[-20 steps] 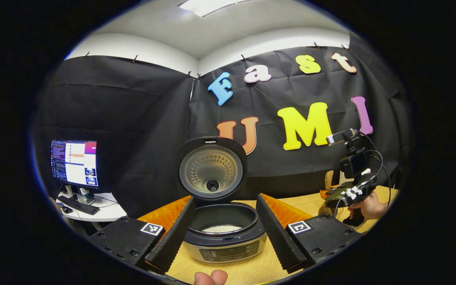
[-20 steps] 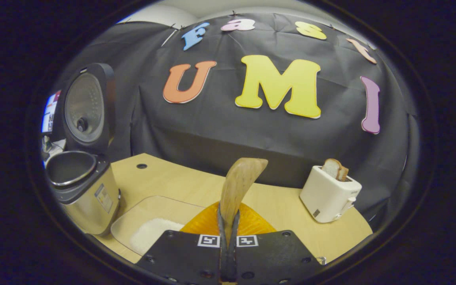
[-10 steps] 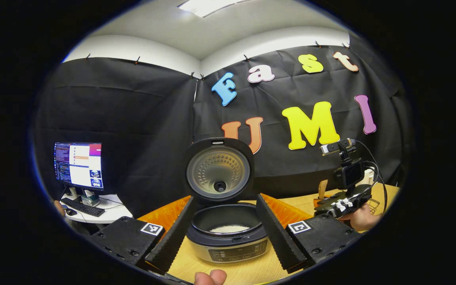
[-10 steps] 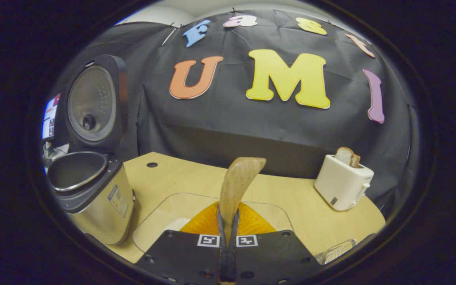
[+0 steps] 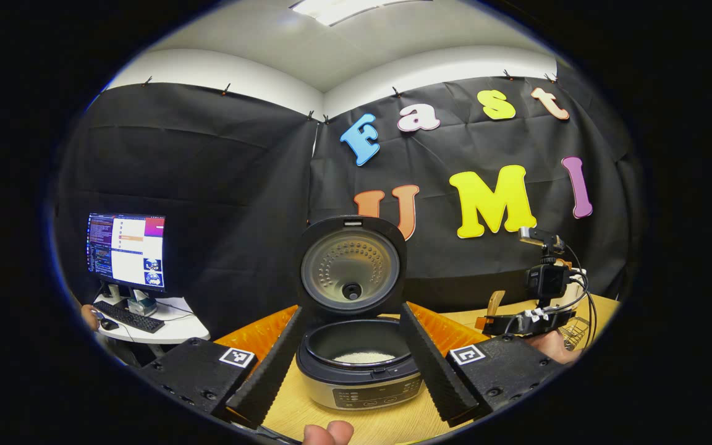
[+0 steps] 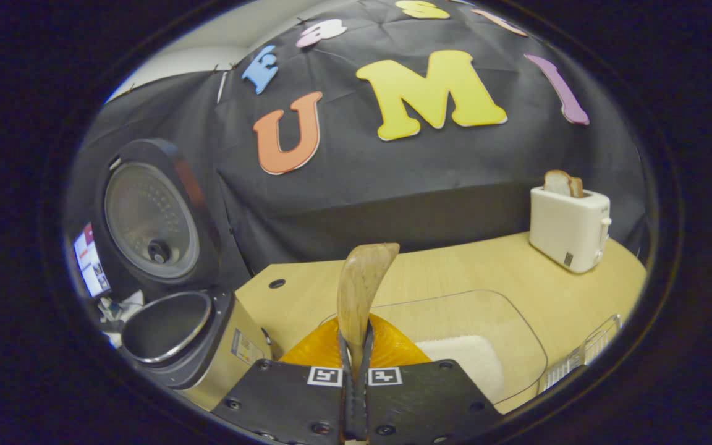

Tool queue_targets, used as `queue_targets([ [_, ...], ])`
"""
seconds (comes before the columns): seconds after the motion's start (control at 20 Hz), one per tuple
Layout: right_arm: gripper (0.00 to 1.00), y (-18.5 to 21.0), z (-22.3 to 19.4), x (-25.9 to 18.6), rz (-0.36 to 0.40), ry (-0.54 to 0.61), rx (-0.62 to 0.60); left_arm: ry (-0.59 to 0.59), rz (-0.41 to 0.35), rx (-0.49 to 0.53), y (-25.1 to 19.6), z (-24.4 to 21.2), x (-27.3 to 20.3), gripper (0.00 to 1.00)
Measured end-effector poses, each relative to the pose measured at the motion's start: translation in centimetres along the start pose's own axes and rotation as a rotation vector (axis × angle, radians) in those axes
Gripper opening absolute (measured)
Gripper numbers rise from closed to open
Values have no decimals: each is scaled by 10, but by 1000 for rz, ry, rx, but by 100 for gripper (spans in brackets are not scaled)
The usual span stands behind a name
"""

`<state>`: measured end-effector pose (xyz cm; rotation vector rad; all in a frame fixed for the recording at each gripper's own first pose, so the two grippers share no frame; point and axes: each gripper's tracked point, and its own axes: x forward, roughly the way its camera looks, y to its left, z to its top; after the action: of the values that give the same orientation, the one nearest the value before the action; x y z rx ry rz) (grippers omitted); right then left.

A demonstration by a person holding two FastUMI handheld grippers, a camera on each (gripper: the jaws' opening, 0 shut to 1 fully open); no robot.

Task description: Close the left gripper, press the button to open the rice cooker; take a wooden spoon from the chopstick holder with the right hand, scoop a spoonful of rice and pour it into the rice cooker, then put the wooden spoon back into the chopstick holder.

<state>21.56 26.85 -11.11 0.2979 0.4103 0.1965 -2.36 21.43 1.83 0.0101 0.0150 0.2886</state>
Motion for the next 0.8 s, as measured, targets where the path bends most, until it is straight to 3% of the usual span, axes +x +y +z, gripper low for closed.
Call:
queue_targets([
  [0.4,0,-33,2,7,72,57,429,10,-28,-14,-9,-3,2,99],
  [0.6,0,-45,13,2,79,35,441,16,-15,0,-8,-5,3,99],
  [0.8,0,-75,35,-10,81,-33,538,24,-13,-2,-8,-7,3,100],
])
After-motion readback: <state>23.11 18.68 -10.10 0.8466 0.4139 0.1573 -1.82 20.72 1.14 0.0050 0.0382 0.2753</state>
